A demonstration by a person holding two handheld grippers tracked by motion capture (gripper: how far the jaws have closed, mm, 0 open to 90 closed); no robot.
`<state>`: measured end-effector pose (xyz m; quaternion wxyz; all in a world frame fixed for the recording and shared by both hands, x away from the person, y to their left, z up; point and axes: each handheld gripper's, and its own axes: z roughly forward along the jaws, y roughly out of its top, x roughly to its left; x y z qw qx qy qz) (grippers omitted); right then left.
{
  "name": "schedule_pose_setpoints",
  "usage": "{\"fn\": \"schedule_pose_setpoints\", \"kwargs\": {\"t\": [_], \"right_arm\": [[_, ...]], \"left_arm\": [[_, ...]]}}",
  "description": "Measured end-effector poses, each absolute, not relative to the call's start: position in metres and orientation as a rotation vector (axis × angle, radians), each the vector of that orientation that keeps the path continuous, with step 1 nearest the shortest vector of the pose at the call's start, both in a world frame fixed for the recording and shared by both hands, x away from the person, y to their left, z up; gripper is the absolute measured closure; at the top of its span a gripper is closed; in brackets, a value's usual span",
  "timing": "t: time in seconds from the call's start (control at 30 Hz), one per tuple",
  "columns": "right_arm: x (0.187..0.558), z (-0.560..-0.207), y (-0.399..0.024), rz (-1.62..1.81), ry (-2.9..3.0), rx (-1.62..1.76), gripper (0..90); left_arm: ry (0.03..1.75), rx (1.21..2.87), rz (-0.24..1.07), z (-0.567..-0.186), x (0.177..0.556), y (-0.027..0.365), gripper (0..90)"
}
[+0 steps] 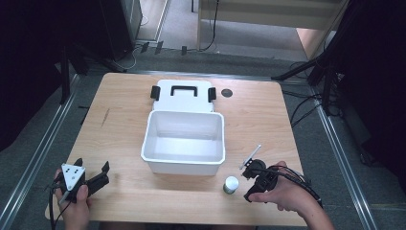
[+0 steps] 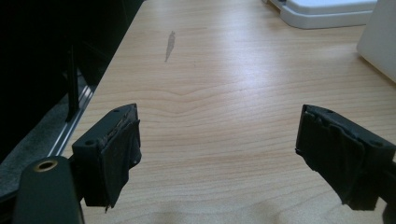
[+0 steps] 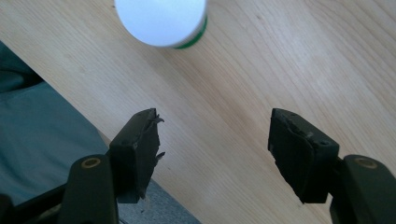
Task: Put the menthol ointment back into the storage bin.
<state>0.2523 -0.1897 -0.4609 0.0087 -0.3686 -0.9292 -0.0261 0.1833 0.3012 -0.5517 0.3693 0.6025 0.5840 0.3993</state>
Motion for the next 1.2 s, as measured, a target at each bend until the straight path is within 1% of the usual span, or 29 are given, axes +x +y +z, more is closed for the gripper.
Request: {"fn": "schedule_pose_setpoints", "kwargs": {"t": [0.33, 0.77, 1.2], "right_arm": [[0.255, -0.46, -0.172, -0.121, -2.912, -1.114, 35.5], [0.26, -0.459, -0.151, -0.183, -2.953, -1.058, 41.5], [0.263, -0.463, -0.136, -0.164, -2.995, -1.025, 43.1]], "left_arm": [[1.491, 1.577, 1.036, -0.552, 0.184, 0.299, 14.7], [1.49, 1.583, 1.031, -0.552, 0.185, 0.299, 14.7], [1.487, 1.588, 1.027, -0.552, 0.185, 0.298, 14.7]]}}
